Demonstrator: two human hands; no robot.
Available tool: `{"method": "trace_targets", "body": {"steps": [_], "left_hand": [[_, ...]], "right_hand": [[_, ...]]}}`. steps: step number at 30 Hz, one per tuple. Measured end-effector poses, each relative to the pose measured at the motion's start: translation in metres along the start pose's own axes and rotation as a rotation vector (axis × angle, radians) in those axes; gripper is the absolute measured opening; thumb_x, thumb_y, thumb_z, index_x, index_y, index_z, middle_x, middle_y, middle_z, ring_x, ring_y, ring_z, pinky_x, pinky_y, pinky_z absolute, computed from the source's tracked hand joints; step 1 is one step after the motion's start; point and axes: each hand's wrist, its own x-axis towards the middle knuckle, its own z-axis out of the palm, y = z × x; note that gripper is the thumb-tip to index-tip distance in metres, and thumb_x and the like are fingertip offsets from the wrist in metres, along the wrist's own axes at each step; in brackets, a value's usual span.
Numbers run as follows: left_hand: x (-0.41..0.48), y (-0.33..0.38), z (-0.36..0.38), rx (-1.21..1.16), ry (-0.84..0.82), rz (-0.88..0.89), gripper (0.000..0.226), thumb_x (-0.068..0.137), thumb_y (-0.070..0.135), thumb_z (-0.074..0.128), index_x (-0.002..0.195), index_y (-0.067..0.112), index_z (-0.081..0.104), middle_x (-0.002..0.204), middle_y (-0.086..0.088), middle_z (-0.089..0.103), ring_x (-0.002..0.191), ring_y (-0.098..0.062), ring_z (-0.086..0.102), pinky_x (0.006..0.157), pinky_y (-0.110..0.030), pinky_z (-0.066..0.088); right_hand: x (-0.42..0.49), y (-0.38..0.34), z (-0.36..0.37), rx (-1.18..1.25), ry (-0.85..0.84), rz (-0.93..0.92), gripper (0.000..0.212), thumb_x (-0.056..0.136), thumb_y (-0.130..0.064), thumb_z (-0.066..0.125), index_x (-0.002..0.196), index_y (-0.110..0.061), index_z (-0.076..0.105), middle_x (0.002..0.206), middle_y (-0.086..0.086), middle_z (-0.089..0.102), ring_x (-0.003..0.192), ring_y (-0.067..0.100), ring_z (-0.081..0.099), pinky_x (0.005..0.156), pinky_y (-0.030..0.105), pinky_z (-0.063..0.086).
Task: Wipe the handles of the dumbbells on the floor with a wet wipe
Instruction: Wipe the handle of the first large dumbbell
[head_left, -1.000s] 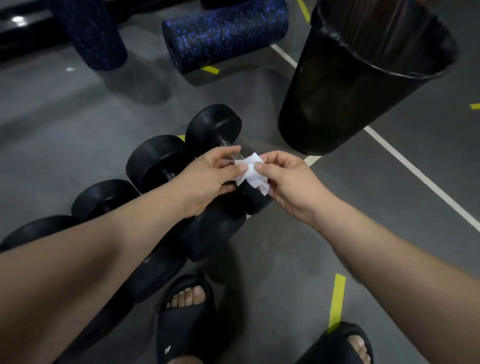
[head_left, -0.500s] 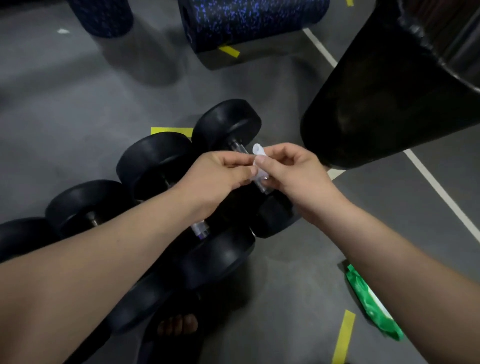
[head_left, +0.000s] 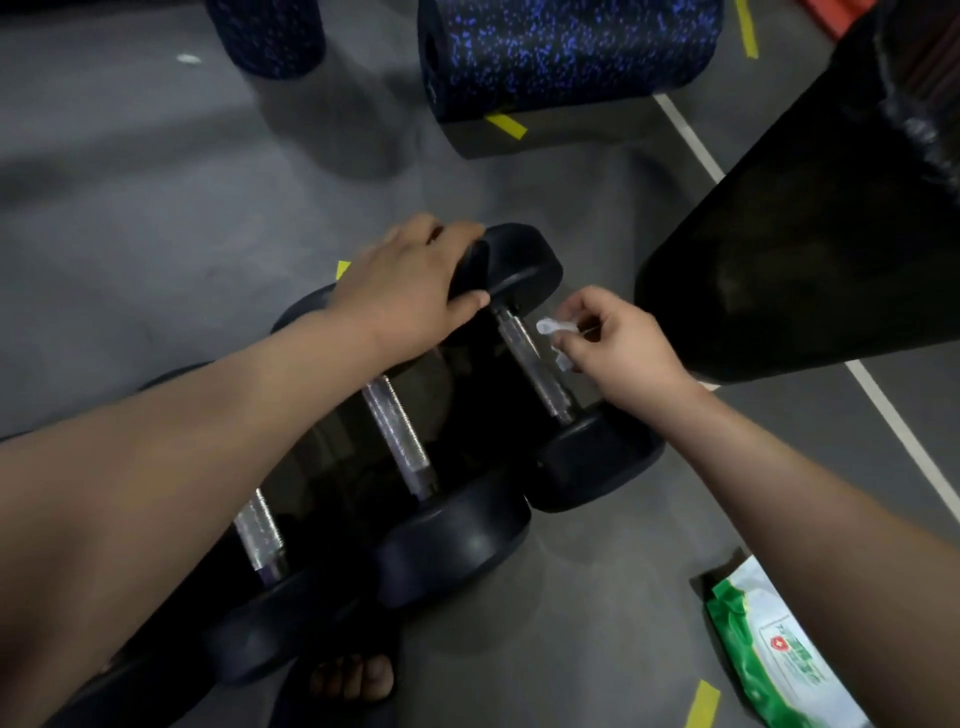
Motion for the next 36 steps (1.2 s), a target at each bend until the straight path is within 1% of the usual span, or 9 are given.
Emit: {"method": "trace_targets", "body": {"steps": [2,7,10,16,20,22,28,33,36], "left_hand": [[0.003,-0.005,0.005,0.045,-0.038,0.014,0.067,0.095,0.058,0.055,0.153,0.035,0.031,0.138,-0.008,0.048,0.123,-0.035,0.052,0.095,-0.044,0.046],[0.001,-0.006,0.012,0.124,-0.003,0.014,0.065,0.096,0.064,0.046,0.152,0.039,0.026,0.136,-0.005,0.051,0.112,-0.038,0.059,0.087,-0.048,0.052],[0.001,-0.007,0.015,0.146,0.014,0.019,0.065,0.097,0.064,0.044,0.153,0.039,0.025,0.136,-0.005,0.052,0.11,-0.038,0.06,0.086,-0.049,0.053],[0.003,-0.011,0.02,0.177,0.023,0.009,0.065,0.096,0.067,0.041,0.153,0.041,0.023,0.138,-0.003,0.05,0.11,-0.038,0.06,0.086,-0.05,0.052],[0.005,-0.01,0.021,0.175,0.041,0.013,0.064,0.096,0.065,0.043,0.152,0.039,0.026,0.133,-0.004,0.051,0.106,-0.039,0.061,0.084,-0.05,0.053],[0.005,-0.011,0.021,0.172,0.043,0.016,0.064,0.096,0.065,0.044,0.152,0.039,0.026,0.133,-0.003,0.051,0.106,-0.038,0.061,0.084,-0.05,0.053],[0.006,-0.013,0.024,0.196,0.05,0.016,0.065,0.097,0.065,0.042,0.153,0.038,0.024,0.137,-0.005,0.05,0.108,-0.039,0.06,0.082,-0.048,0.051],[0.006,-0.014,0.026,0.201,0.068,0.036,0.066,0.097,0.065,0.042,0.153,0.036,0.025,0.134,-0.007,0.051,0.106,-0.041,0.06,0.08,-0.048,0.05],[0.005,-0.016,0.026,0.211,0.072,0.041,0.066,0.097,0.065,0.041,0.154,0.036,0.024,0.136,-0.007,0.051,0.108,-0.041,0.06,0.081,-0.048,0.05]], "right_hand": [[0.008,0.0,0.004,-0.067,-0.003,-0.031,0.011,0.088,-0.024,0.072,0.088,-0.034,0.066,0.078,-0.008,0.069,0.075,0.013,0.069,0.08,0.038,0.057],[0.026,-0.002,0.017,-0.188,-0.031,-0.123,0.013,0.091,-0.023,0.068,0.102,-0.027,0.074,0.096,0.0,0.07,0.09,0.019,0.065,0.08,0.032,0.051],[0.03,-0.003,0.023,-0.2,-0.049,-0.114,0.016,0.091,-0.023,0.068,0.102,-0.028,0.077,0.103,-0.002,0.073,0.097,0.016,0.067,0.084,0.027,0.05],[0.025,0.001,0.011,-0.219,-0.148,-0.093,0.017,0.088,-0.016,0.069,0.097,-0.023,0.081,0.087,-0.018,0.071,0.092,0.003,0.066,0.078,0.013,0.044],[0.037,-0.004,0.026,-0.247,-0.045,-0.172,0.014,0.089,-0.02,0.066,0.091,-0.019,0.08,0.091,0.001,0.073,0.091,0.021,0.068,0.078,0.03,0.052],[0.038,-0.007,0.029,-0.248,-0.049,-0.193,0.015,0.09,-0.021,0.065,0.092,-0.017,0.079,0.097,0.003,0.071,0.094,0.025,0.067,0.081,0.037,0.053],[0.021,-0.001,0.01,-0.337,-0.193,-0.181,0.022,0.091,-0.016,0.064,0.105,-0.023,0.08,0.106,-0.008,0.075,0.101,0.012,0.066,0.084,0.022,0.048],[0.032,-0.012,0.027,-0.317,-0.061,-0.197,0.018,0.091,-0.019,0.061,0.096,-0.015,0.078,0.101,0.008,0.071,0.096,0.029,0.066,0.081,0.038,0.052],[0.03,-0.011,0.021,-0.321,-0.127,-0.177,0.021,0.09,-0.015,0.062,0.101,-0.019,0.08,0.104,0.001,0.074,0.099,0.021,0.067,0.083,0.03,0.051]]}}
